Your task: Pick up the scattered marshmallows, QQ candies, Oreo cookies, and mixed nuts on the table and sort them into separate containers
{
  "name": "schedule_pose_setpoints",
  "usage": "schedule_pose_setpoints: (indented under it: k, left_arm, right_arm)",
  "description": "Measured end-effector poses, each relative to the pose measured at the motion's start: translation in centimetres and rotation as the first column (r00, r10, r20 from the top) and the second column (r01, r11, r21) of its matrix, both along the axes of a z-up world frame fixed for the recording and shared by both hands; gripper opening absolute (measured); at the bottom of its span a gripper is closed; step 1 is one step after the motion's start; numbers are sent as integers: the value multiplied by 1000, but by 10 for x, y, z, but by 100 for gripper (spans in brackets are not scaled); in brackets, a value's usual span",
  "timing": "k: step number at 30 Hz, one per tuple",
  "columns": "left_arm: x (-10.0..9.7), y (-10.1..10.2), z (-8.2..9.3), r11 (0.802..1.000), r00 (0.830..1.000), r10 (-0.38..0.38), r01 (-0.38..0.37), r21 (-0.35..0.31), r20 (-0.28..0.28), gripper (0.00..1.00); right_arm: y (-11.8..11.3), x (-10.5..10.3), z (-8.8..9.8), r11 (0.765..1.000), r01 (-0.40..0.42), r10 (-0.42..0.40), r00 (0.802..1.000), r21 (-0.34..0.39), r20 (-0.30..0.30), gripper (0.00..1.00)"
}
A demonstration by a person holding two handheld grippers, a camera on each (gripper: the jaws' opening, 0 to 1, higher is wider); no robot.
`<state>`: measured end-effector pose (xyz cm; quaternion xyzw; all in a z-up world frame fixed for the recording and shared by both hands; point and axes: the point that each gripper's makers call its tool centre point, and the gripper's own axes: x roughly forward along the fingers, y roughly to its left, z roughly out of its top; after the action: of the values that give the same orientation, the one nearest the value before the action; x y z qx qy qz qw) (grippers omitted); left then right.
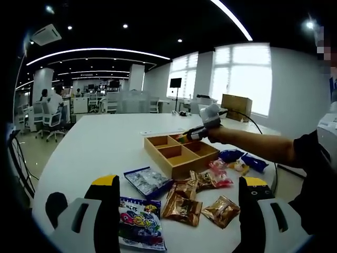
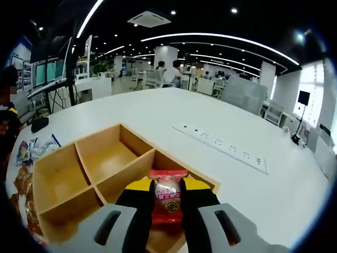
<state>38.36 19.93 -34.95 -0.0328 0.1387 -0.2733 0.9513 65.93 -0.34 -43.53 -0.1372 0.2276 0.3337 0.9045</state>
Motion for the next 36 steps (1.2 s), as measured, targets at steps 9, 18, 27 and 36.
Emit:
schedule_pose_setpoints:
  k: [9,18,27,36]
  left_arm:
    - [-1,0,0,1000,1000,1,-1,2,-1,97]
    - [-2,0,0,1000,1000,4,-4,7,-2,97]
    - [-2,-1,1,1000,1000,2,-2,12,0,97]
    - [-1,-2,2,1000,1000,-1,1,16,2,97]
  right_arm:
    - [-1,0,-1,1000,-2,2,1000,-1,-8,17]
    - [-2,2,-1,1000,1,-1,1000,7,-17,18]
    - [-2,7,1,1000,5,-5,1000,18,-16,22]
    - [-5,11,4,999,20,-20,1000,31,-10,29]
